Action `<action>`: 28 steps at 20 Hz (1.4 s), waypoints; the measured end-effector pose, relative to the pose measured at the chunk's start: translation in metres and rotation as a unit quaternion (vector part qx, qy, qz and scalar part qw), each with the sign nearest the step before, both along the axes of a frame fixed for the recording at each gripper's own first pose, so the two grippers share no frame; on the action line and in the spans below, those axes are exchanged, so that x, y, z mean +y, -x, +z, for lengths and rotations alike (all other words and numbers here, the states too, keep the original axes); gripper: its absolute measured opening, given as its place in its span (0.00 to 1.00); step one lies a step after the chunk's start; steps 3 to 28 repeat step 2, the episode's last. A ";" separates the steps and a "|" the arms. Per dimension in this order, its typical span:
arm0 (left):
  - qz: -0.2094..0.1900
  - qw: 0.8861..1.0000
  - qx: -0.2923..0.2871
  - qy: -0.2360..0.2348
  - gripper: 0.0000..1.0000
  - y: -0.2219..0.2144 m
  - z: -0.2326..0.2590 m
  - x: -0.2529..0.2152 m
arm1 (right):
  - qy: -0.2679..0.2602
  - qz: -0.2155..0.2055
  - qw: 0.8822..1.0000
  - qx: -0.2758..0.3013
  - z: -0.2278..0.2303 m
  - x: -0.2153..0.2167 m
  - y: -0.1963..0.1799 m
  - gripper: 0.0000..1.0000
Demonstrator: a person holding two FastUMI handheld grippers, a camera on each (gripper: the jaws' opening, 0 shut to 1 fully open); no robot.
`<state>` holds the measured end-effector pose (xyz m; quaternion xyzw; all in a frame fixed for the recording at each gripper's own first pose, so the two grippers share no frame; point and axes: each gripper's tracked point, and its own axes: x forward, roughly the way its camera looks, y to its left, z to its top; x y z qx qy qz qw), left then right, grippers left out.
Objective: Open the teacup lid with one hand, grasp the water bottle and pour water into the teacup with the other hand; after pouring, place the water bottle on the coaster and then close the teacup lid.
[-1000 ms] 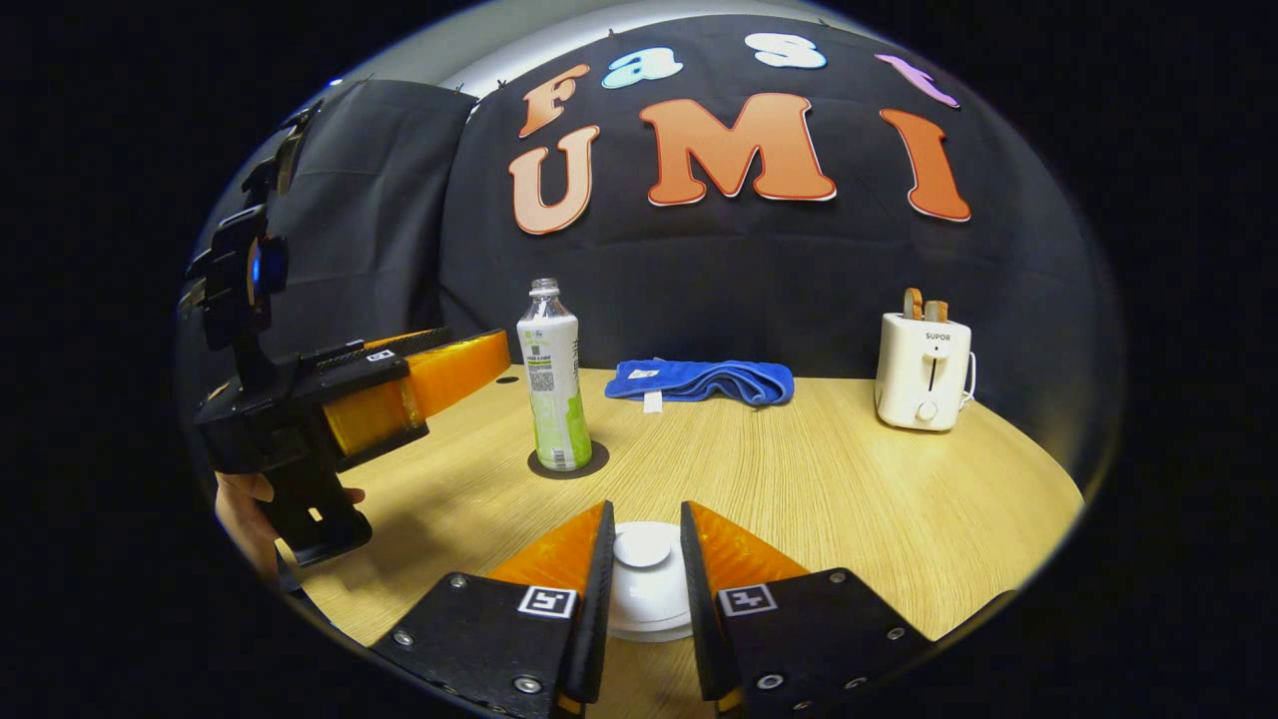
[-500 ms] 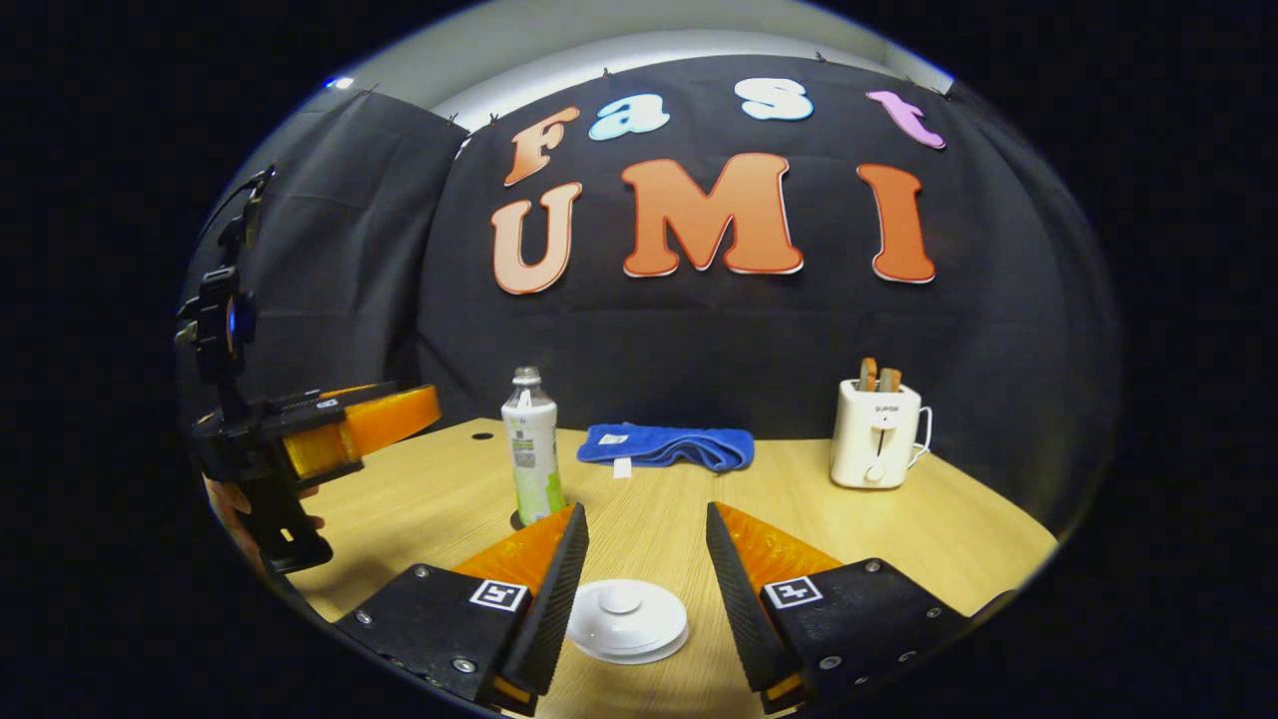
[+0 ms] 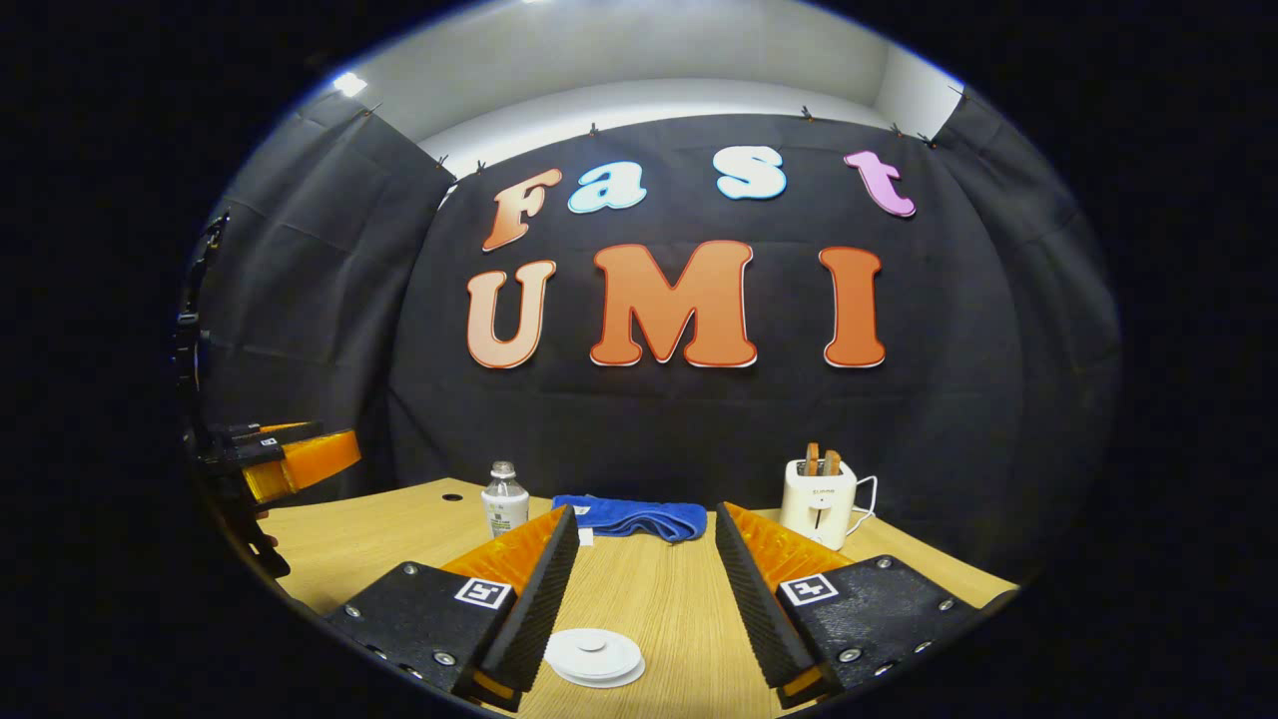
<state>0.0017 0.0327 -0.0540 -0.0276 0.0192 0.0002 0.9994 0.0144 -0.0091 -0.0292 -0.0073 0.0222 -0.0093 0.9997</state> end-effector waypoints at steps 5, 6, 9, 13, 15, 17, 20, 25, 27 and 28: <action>0.022 1.000 -0.005 -0.013 0.98 0.006 0.011 0.013 | 0.008 -0.001 1.000 -0.009 0.015 0.001 0.007 0.83; 0.022 1.000 -0.005 -0.013 0.98 0.006 0.011 0.013 | 0.008 -0.001 1.000 -0.009 0.015 0.001 0.007 0.83; 0.022 1.000 -0.005 -0.013 0.98 0.006 0.011 0.013 | 0.008 -0.001 1.000 -0.009 0.015 0.001 0.007 0.83; 0.022 1.000 -0.005 -0.013 0.98 0.006 0.011 0.013 | 0.008 -0.001 1.000 -0.009 0.015 0.001 0.007 0.83; 0.022 1.000 -0.005 -0.013 0.98 0.006 0.011 0.013 | 0.008 -0.001 1.000 -0.009 0.015 0.001 0.007 0.83; 0.022 1.000 -0.005 -0.013 0.98 0.006 0.011 0.013 | 0.008 -0.001 1.000 -0.009 0.015 0.001 0.007 0.83; 0.022 1.000 -0.005 -0.013 0.98 0.006 0.011 0.013 | 0.008 -0.001 1.000 -0.009 0.015 0.001 0.007 0.83; 0.022 1.000 -0.005 -0.013 0.98 0.006 0.011 0.013 | 0.008 -0.001 1.000 -0.009 0.015 0.001 0.007 0.83; 0.022 1.000 -0.005 -0.013 0.98 0.006 0.011 0.013 | 0.008 -0.001 1.000 -0.009 0.015 0.001 0.007 0.83; 0.022 1.000 -0.005 -0.013 0.98 0.006 0.011 0.013 | 0.008 -0.001 1.000 -0.009 0.015 0.001 0.007 0.83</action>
